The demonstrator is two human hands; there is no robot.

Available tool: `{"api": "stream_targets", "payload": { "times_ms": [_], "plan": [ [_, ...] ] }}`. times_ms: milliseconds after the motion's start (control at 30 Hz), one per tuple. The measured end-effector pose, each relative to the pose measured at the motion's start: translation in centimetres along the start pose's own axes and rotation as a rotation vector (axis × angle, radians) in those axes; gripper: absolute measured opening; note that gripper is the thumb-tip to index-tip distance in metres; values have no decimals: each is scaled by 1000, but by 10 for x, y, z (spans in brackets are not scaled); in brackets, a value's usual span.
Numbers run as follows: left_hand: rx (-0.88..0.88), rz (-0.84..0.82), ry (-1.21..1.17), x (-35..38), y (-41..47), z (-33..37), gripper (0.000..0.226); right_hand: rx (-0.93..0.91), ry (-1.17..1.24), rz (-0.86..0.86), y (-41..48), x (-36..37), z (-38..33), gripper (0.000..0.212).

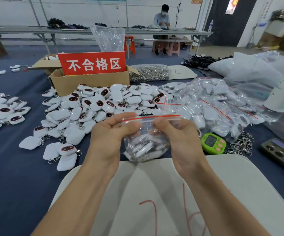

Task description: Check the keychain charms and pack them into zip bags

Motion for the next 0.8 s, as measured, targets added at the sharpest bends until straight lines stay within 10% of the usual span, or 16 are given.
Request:
{"api": "stream_targets", "payload": {
  "times_ms": [300, 600, 800],
  "plan": [
    [-29, 178, -155, -9, 10, 0, 32, 46, -362, -480, 1, -4, 9, 42],
    [-130, -311, 294, -12, 9, -12, 28, 23, -192, -20, 9, -3, 17, 17],
    [-249, -176, 229, -11, 9, -25, 15, 162, -94, 92, 14, -7, 18, 19]
  ]
}}
Point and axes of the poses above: each hand's wrist, its own y-axis towards the middle knuckle, its own x-axis out of the palm, z = x × y, the point moved 1 cm from there along y, towards the middle knuckle, and after that the axes turned 1 degree about x, right-handed, at the moved point
